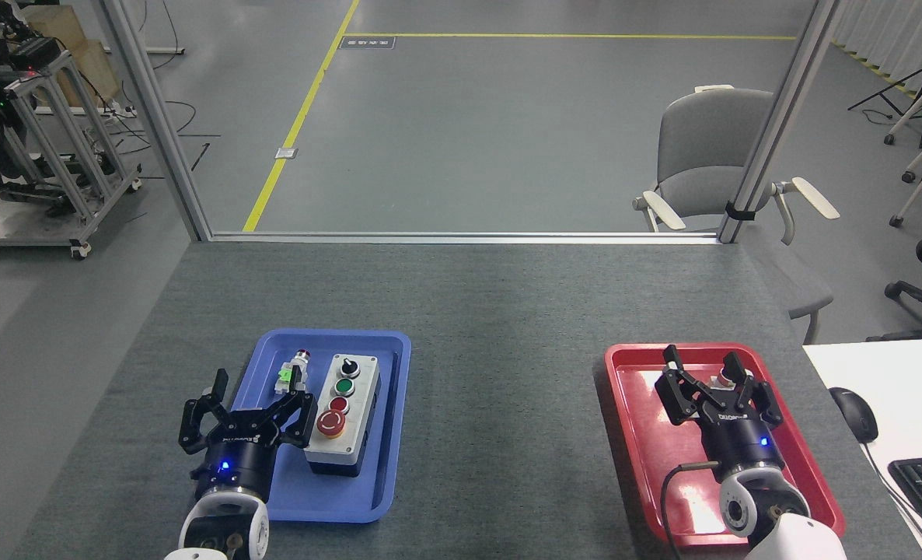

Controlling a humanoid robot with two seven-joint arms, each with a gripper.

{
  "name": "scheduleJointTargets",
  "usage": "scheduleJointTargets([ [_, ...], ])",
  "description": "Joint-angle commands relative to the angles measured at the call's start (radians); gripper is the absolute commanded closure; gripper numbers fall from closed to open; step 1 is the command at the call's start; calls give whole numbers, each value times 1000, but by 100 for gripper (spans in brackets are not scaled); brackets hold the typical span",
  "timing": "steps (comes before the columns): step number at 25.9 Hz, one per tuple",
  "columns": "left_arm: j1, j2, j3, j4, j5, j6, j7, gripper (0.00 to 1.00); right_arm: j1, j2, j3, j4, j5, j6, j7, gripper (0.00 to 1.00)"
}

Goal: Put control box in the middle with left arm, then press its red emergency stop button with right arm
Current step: 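Move the left gripper toward the grey control box in the blue tray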

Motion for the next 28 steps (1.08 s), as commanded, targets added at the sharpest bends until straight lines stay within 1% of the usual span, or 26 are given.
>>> scheduleJointTargets([
  [1,1,2,1,-1,1,-7,-1,0,0,0,1,0,-1,1,0,0],
  [4,-1,2,-1,-4,0,-46,-4,0,0,0,0,0,-1,1,0,0],
  [8,1,5,-1,-12,-2,-49,-70,0,-1,0,0,0,1,1,0,0],
  [19,-1,3,-4,-15,0,-55,-59,0,-1,-4,1,0,1,-1,0,0],
  [28,-1,5,-4,-19,1,-84,-61,0,0,-8,1,0,1,-1,0,0],
])
